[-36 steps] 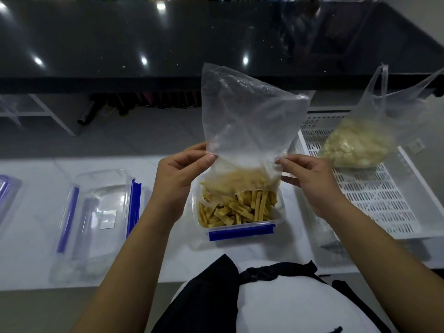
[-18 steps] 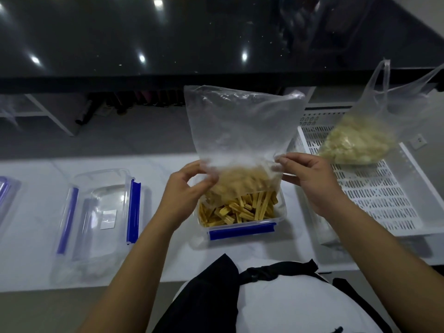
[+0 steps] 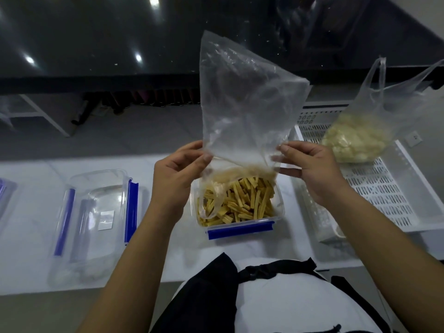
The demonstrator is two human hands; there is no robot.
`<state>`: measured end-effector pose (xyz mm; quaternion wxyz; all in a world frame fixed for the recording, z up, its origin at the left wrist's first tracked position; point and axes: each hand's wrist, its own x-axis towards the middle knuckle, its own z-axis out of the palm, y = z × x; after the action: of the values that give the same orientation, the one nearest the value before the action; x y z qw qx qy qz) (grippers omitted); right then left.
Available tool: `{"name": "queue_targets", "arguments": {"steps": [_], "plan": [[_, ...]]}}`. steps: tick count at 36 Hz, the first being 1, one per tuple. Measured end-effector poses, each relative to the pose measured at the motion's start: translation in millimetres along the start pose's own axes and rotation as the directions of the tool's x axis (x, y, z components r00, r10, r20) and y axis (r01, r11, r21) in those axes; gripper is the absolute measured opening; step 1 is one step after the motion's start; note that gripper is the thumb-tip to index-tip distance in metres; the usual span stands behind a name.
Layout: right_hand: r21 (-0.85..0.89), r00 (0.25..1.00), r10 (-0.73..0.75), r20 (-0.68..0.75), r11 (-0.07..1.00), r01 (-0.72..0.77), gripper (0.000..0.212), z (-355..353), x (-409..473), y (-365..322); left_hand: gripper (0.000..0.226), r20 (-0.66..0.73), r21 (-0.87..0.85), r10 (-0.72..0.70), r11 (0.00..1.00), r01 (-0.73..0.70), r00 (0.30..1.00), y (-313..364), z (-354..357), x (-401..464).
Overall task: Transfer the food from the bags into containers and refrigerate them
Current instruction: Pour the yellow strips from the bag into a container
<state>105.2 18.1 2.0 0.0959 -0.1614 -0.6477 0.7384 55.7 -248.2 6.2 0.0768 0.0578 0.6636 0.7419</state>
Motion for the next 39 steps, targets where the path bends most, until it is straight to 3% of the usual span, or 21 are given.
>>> {"name": "queue_targets", "arguments": {"steps": [4, 10, 13, 24, 33, 39], "plan": [[-0.018, 1.000, 0.007, 0.001, 1.000, -0.007, 0.007, 1.5, 0.4, 4.9, 0.011, -0.009, 0.012, -0.001, 1.000, 0.001, 1.000, 0.0, -1.4, -0.5], [-0.223, 0.986, 0.086, 0.141, 0.973, -0.054, 0.035, -4.2, -2.6, 20.6, 0.011, 0.010, -0.004, -0.006, 1.000, 0.006, 1.000, 2.7, -1.5, -4.2], [-0.261, 0.968, 0.072, 0.240, 0.965, -0.007, 0.021, -3.1, -11.7, 27.4, 0.010, 0.011, -0.001, 0.007, 1.000, -0.007, 1.000, 3.1, -2.0, -5.9], [-0.475, 0.983, -0.004, 0.181, 0.875, 0.091, 0.023, 2.6, -25.1, 36.3, 0.020, 0.026, -0.088, 0.008, 0.996, -0.006, 1.000, 8.6, -3.2, -8.1], [-0.366, 0.987, -0.112, 0.115, 0.919, 0.147, 0.030, 8.7, -26.3, 26.8, 0.006, 0.050, -0.128, 0.048, 0.991, -0.041, 0.998, 15.9, -5.8, -10.7], [-0.288, 0.992, -0.053, 0.113, 0.954, 0.084, 0.013, 12.4, -27.0, 23.6, 0.011, 0.026, -0.141, 0.045, 0.989, -0.041, 0.999, 17.6, -12.2, -13.0]]}}
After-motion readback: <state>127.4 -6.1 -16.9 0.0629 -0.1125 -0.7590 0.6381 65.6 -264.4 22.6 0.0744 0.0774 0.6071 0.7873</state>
